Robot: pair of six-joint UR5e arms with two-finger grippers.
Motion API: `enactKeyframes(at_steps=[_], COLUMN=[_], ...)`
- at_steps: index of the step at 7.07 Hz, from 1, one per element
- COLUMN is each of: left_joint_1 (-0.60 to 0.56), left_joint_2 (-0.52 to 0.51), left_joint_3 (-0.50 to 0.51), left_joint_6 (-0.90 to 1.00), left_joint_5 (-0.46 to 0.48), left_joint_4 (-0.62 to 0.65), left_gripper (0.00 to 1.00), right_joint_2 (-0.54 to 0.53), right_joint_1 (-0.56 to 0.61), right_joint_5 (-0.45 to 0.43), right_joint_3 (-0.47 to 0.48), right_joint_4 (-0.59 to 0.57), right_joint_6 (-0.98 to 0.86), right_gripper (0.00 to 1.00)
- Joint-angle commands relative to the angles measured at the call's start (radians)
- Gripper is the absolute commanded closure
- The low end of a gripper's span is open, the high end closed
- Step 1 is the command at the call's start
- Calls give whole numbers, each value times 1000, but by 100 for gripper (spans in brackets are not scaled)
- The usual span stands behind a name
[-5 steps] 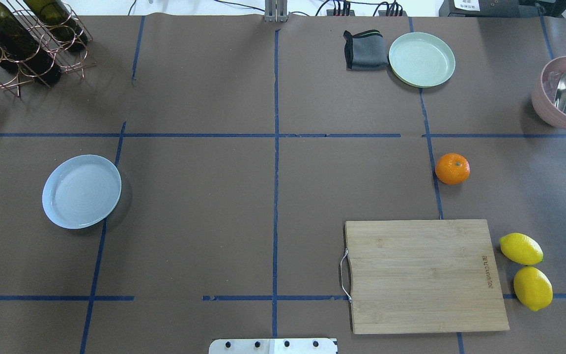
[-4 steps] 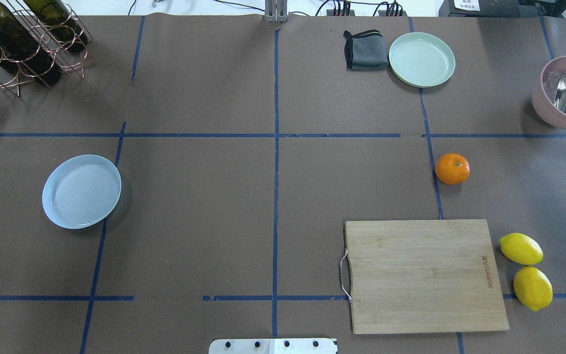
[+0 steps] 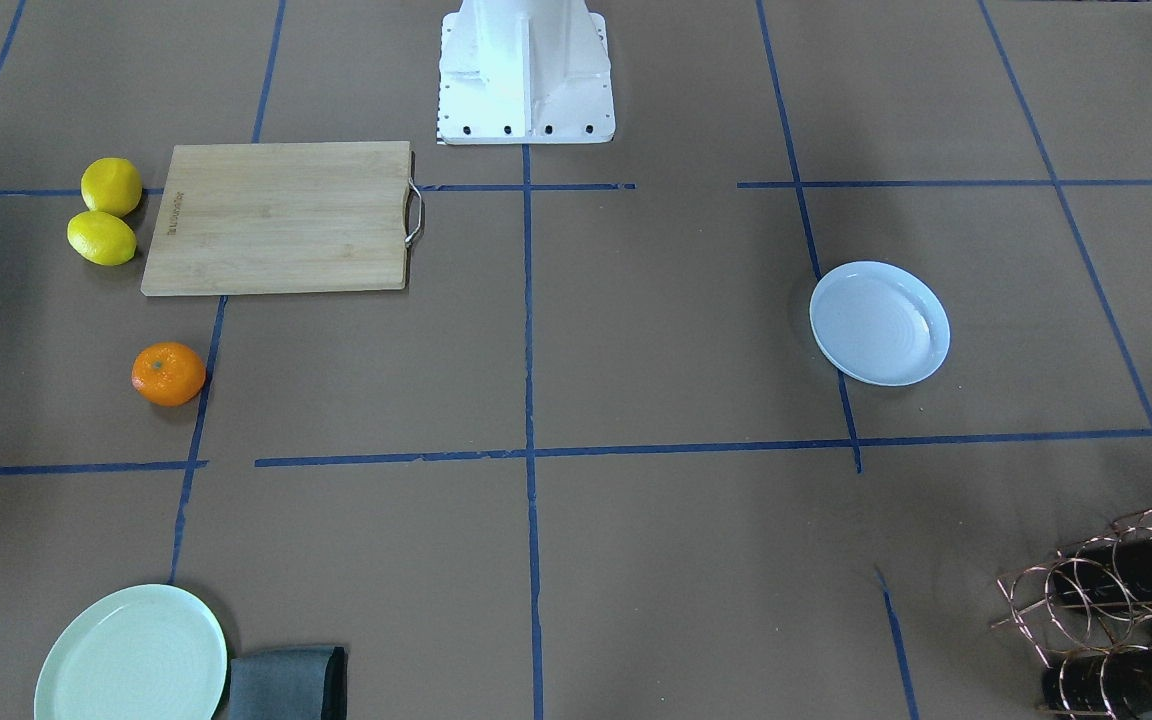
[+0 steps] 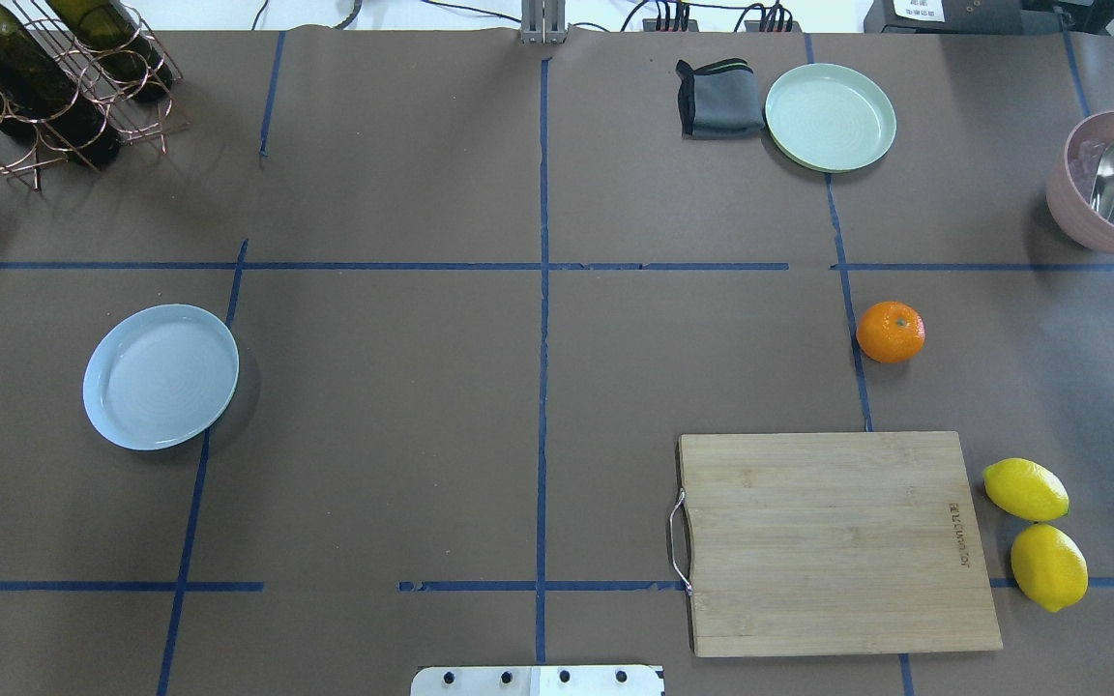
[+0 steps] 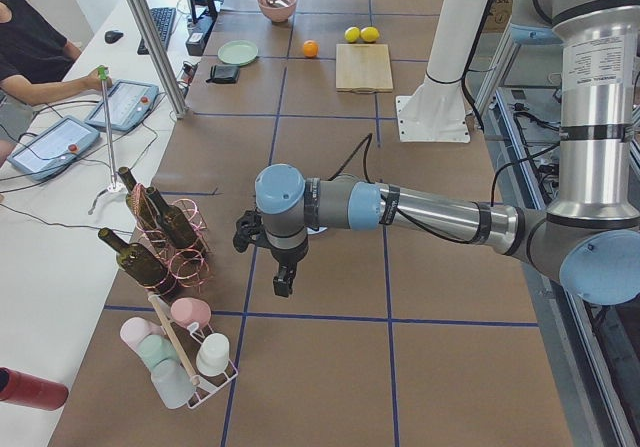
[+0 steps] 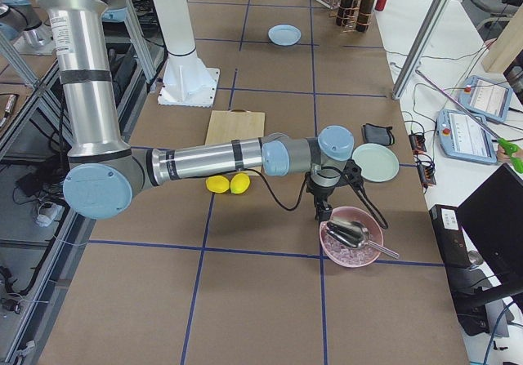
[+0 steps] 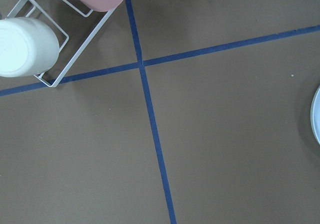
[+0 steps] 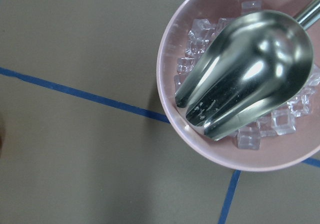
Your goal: Pick orange to plate
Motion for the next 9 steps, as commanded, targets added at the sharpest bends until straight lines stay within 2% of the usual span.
enactKeyframes(at_steps=[1, 2, 3, 5, 7, 8, 9], left_joint_1=[12, 93, 202, 374, 528, 583, 610], left_joint_2=[1, 1, 0, 0, -6, -9, -43], left_joint_3=[10, 10, 16, 60, 202, 230, 241], left_joint_6=[-9, -74, -247, -601, -868, -952, -984], left_joint_5=[-7, -63, -99, -96, 32, 63, 65], left_joint_4=[-111, -201, -301, -555, -859, -924, -925], left_gripper=[0, 0, 0, 0, 0, 1, 1], right_joint_2=[-2, -2, -27, -80, -85, -96, -99], right_joint_1=[-1, -3, -1, -1, -1, -1, -1], right_joint_5=[4, 6, 18, 93, 95, 95, 95], right_joint_3=[-79, -75, -67, -55, -24, -12, -12], right_joint_4=[149, 151, 151, 178, 181, 181, 181], right_joint_6=[3, 3, 4, 4, 14, 15, 15], right_gripper=[0, 0, 0, 0, 0, 0, 0])
